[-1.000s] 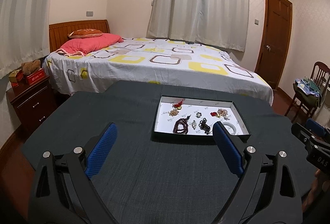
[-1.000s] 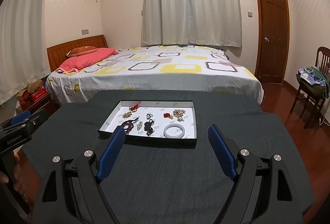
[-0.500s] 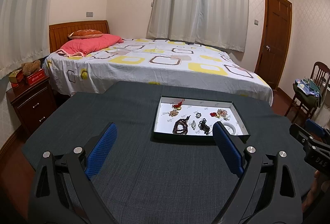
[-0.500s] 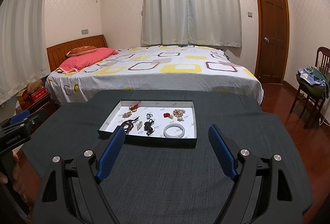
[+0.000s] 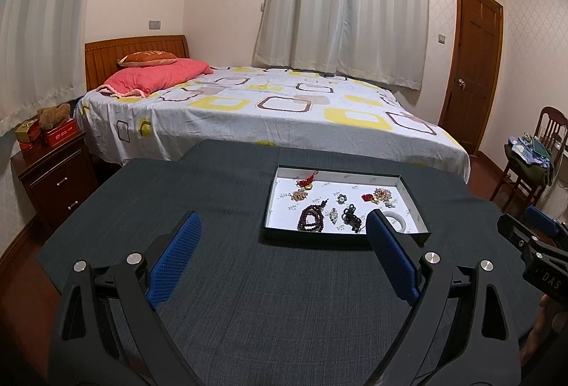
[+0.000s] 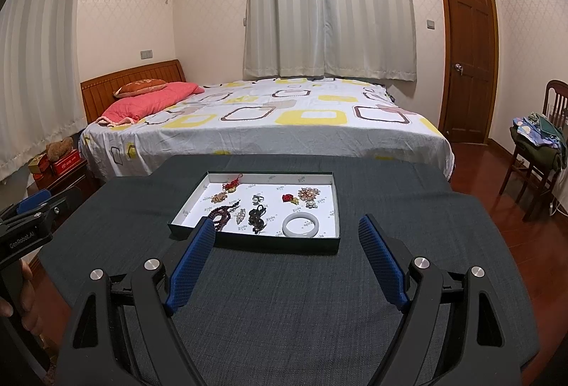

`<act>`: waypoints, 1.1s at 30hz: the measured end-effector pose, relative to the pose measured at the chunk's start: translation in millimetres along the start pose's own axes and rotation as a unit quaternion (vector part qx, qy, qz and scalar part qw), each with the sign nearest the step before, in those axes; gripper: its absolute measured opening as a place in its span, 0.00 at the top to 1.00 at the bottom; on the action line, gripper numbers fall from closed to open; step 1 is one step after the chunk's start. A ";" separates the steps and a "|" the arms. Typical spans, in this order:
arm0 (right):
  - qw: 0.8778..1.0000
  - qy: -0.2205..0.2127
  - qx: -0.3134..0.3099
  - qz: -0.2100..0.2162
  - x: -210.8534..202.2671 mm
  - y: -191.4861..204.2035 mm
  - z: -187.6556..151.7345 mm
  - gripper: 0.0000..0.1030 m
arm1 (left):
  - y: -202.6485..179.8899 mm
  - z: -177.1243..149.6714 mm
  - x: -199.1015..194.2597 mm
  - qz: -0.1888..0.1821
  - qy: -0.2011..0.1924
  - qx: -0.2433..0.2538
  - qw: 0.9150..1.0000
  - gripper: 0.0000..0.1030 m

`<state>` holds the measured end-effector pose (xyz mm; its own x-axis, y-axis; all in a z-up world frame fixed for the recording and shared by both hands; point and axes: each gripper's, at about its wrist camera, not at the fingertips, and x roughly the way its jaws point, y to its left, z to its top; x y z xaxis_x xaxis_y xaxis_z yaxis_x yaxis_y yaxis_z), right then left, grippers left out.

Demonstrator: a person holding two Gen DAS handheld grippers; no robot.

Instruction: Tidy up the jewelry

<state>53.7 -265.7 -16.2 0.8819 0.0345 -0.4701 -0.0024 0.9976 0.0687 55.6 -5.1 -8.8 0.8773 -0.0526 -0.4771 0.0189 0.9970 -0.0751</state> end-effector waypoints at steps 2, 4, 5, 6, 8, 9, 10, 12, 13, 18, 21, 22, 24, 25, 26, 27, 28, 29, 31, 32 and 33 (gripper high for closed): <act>1.000 0.000 0.000 0.000 0.1 0.0 0.0 0.22 | 0.3 -0.2 0.5 0.000 0.000 0.000 1.000 0.11; 1.000 0.001 0.000 0.000 0.2 0.0 -0.4 0.22 | 0.1 -0.2 0.2 0.001 -0.001 0.000 1.000 0.11; 1.000 0.001 0.000 0.000 0.3 0.2 -0.8 0.22 | 0.4 -0.3 0.5 0.000 0.000 0.001 1.000 0.11; 1.000 0.002 0.000 0.001 0.5 0.5 -1.3 0.22 | 0.0 -0.2 -0.1 0.001 -0.001 0.001 1.000 0.11; 1.000 0.002 0.000 0.000 0.5 1.2 -2.0 0.22 | 0.3 -0.3 0.3 0.001 0.000 0.000 1.000 0.11; 1.000 0.001 0.000 0.000 0.5 1.0 -1.7 0.22 | 0.2 -0.3 -0.1 0.001 0.000 0.000 1.000 0.11; 1.000 0.001 0.000 0.000 0.5 1.0 -1.8 0.22 | 0.5 0.5 -0.3 0.000 0.000 0.000 1.000 0.11; 1.000 0.002 0.000 0.000 0.5 1.1 -1.7 0.22 | 0.7 0.3 -0.2 0.000 0.000 0.000 1.000 0.11; 1.000 0.002 0.000 0.000 0.5 1.1 -1.8 0.22 | 0.5 0.4 -0.5 0.001 -0.001 0.000 1.000 0.11; 1.000 0.003 0.000 0.001 0.4 2.2 -5.3 0.22 | 1.7 5.1 -2.2 0.005 -0.002 0.003 1.000 0.11; 1.000 0.003 0.000 0.001 0.9 2.0 -5.1 0.22 | 3.8 9.3 -1.5 0.011 -0.001 0.002 1.000 0.05; 1.000 0.004 0.000 0.001 0.5 2.1 -6.0 0.22 | 4.9 10.5 -1.7 0.012 -0.003 0.000 1.000 0.05; 1.000 0.004 0.001 0.001 0.8 2.4 -6.0 0.22 | 6.7 12.8 -1.1 0.010 -0.004 -0.004 1.000 0.05; 1.000 0.005 0.001 0.001 0.8 2.6 -6.1 0.22 | 7.0 12.8 -0.7 0.010 -0.004 -0.005 1.000 0.04; 1.000 0.005 0.001 0.001 1.8 2.9 -6.7 0.22 | 7.4 13.4 0.3 0.011 -0.003 -0.005 1.000 0.04; 1.000 0.006 0.001 0.002 1.7 3.3 -7.9 0.22 | 7.7 13.9 2.2 0.013 -0.001 -0.007 1.000 0.04; 1.000 0.007 0.001 0.002 2.2 3.4 -8.7 0.22 | 6.9 12.8 3.8 0.011 0.002 -0.007 1.000 0.04; 1.000 0.007 0.001 0.002 2.0 3.6 -9.3 0.22 | 7.2 13.0 6.0 0.005 0.006 -0.008 1.000 0.04; 1.000 0.007 0.000 0.002 2.0 3.2 -9.7 0.22 | 6.3 10.2 8.0 -0.006 0.009 -0.008 1.000 0.04; 1.000 0.007 0.000 0.002 1.7 3.1 -10.2 0.22 | 6.2 9.5 9.5 -0.003 0.008 -0.006 1.000 0.04; 1.000 0.007 0.000 0.002 2.5 3.2 -9.4 0.22 | 6.1 8.9 10.8 0.003 0.007 -0.003 1.000 0.04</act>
<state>51.5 -261.9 -25.4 0.8749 0.0399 -0.4827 -0.0062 0.9974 0.0711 69.4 0.9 -6.7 0.8708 -0.0476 -0.4893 0.0110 0.9969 -0.0774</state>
